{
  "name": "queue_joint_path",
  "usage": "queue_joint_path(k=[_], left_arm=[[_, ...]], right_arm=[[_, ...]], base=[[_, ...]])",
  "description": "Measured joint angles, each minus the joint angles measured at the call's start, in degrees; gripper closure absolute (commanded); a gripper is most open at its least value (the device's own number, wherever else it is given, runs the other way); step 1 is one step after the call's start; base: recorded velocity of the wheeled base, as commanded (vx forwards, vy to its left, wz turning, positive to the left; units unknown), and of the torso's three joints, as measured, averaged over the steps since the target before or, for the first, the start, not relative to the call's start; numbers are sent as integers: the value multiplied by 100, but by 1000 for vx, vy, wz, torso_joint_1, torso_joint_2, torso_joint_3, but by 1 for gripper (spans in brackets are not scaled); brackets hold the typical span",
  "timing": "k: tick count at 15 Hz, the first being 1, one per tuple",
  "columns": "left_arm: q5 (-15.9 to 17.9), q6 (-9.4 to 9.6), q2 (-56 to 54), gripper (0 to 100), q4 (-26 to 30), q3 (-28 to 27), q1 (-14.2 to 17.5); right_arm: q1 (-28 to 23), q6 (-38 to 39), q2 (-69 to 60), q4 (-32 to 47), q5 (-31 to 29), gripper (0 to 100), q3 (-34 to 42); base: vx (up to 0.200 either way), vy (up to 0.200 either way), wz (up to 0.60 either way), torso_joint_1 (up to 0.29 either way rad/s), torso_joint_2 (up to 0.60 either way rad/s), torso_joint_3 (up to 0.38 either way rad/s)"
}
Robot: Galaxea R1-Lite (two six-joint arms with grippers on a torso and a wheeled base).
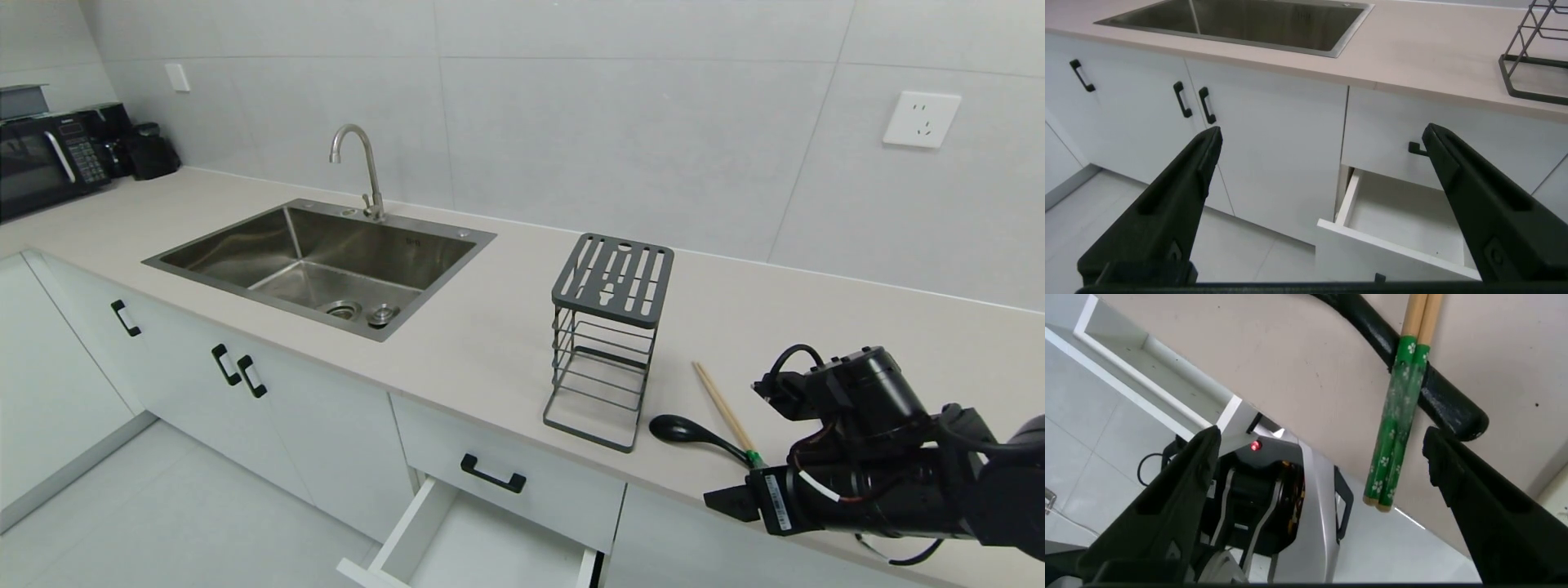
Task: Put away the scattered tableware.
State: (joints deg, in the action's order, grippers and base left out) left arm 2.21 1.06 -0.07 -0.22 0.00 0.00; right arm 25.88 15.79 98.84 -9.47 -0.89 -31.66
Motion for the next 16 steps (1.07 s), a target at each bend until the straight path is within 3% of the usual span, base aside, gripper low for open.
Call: queue_joint_path(k=[2, 3, 16], left_arm=[[0, 0, 0, 0, -2, -2, 0], [0, 0, 0, 0, -2, -2, 0], [0, -2, 0, 0, -2, 0, 0]], right_arm=[[11, 0, 39, 0, 0, 0, -52], [5, 24, 79, -5, -4, 100, -80], [-262, 441, 703, 33, -472, 100, -668]], base=[[0, 0, 0, 0, 0, 0], [0, 0, 0, 0, 0, 0], [0, 0, 0, 0, 0, 0]])
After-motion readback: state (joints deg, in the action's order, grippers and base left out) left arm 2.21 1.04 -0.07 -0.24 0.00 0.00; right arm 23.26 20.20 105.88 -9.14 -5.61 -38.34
